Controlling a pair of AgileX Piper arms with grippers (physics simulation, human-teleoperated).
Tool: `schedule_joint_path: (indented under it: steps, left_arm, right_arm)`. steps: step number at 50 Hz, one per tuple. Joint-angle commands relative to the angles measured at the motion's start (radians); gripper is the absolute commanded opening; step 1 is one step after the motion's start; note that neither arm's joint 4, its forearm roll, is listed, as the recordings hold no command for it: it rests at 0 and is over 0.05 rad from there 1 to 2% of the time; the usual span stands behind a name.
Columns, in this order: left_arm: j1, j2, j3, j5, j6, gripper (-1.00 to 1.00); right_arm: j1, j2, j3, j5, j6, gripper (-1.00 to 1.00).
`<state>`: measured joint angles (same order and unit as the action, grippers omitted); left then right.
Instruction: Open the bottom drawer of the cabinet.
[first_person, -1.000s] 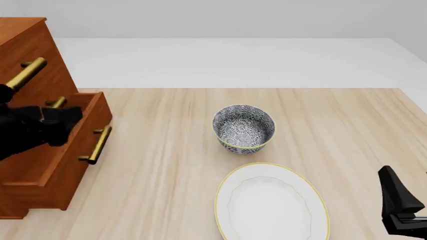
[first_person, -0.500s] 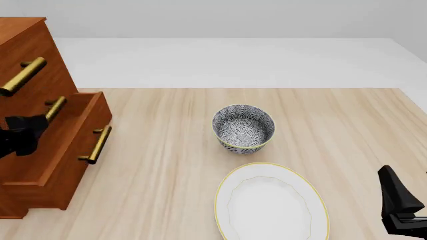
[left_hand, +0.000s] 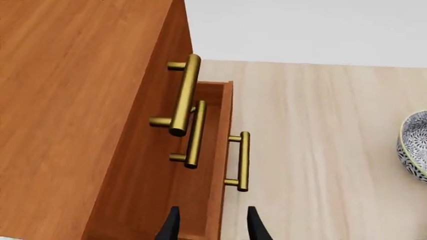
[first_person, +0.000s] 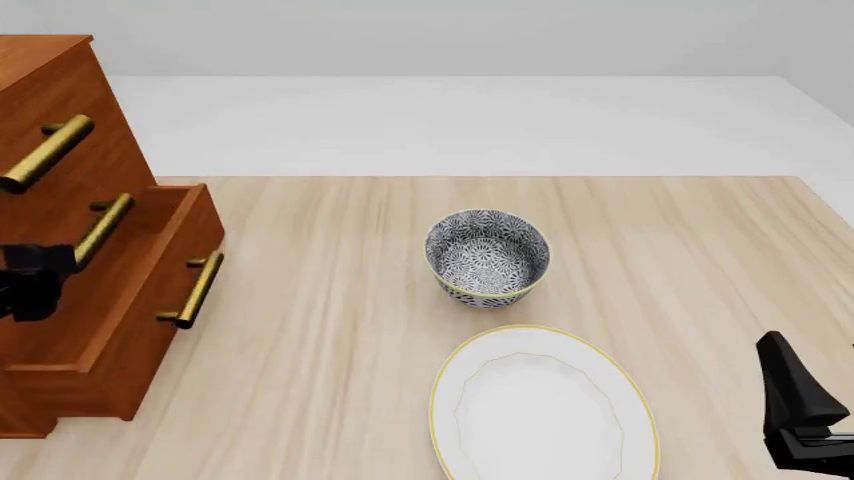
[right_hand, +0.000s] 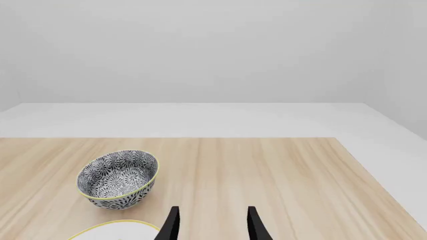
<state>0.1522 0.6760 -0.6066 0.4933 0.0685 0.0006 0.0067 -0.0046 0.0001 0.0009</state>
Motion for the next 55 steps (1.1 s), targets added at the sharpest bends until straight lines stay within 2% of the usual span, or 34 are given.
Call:
schedule_joint_path:
  steps: [1, 17, 30, 55]
  left_arm:
    - [0.024, 0.045, -0.006, -0.02, 0.053, 1.0]
    - [-0.011, 0.126, 0.001, -0.087, 0.056, 1.0]
    - [-0.061, 0.17, 0.034, -0.131, 0.012, 1.0]
    - [-0.031, 0.244, 0.128, -0.255, 0.002, 1.0]
  right_arm:
    - [0.0, 0.0, 0.0, 0.0, 0.0, 1.0]
    - [0.0, 0.0, 0.0, 0.0, 0.0, 1.0]
    - [0.0, 0.0, 0.0, 0.0, 0.0, 1.0]
    - [0.0, 0.0, 0.0, 0.0, 0.0, 1.0]
